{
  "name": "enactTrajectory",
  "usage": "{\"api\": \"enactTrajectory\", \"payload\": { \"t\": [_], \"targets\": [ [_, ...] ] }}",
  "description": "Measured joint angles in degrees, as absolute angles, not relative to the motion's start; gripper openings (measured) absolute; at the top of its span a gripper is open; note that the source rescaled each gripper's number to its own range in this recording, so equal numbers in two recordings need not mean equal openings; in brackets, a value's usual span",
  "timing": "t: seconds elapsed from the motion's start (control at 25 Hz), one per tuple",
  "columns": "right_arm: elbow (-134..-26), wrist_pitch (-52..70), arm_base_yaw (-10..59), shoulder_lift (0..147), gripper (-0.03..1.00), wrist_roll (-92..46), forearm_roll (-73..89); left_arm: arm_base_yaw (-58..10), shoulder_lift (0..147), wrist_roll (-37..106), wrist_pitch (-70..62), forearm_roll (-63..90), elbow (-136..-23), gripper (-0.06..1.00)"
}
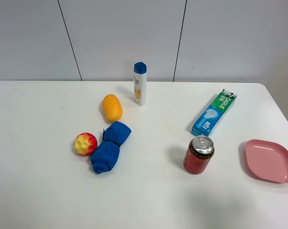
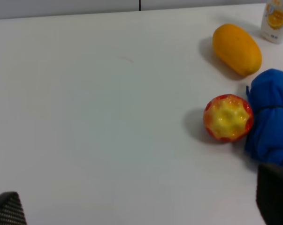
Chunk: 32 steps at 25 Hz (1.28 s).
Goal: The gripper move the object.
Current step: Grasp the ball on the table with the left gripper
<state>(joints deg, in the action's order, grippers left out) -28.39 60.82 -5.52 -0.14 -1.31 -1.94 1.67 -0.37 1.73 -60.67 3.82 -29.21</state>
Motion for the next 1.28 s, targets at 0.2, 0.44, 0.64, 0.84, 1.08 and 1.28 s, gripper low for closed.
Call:
{"api": "enactTrajectory", "payload": {
  "t": [0.2,0.44,0.64,0.84,1.08,1.28],
  "targets": [
    [-28.4,60.8,-5.5,-0.1,1.0,-1.3,-1.9,1.7,-0.4,1.7,-60.7,3.8,-29.2,1.0],
    [-28.4,60.8,-5.5,-0.1,1.0,-1.3,-1.9,1.7,-0.4,1.7,-60.7,3.8,-29.2,1.0],
    [-28.4,60.8,-5.5,-0.1,1.0,-1.3,-1.9,1.7,-0.4,1.7,-60.7,3.8,-29.2,1.0],
    [-28.4,60.8,-5.5,-0.1,1.0,-1.3,-1.9,1.7,-0.4,1.7,-60.7,3.8,-29.2,1.0],
    [-28.4,60.8,-5.5,-0.1,1.0,-1.3,-1.9,1.7,-0.4,1.7,-60.7,3.8,-29.2,1.0],
    [-28.4,60.8,-5.5,-0.1,1.0,-1.3,-1.9,1.7,-0.4,1.7,-60.7,3.8,-29.2,1.0]
  ]
}}
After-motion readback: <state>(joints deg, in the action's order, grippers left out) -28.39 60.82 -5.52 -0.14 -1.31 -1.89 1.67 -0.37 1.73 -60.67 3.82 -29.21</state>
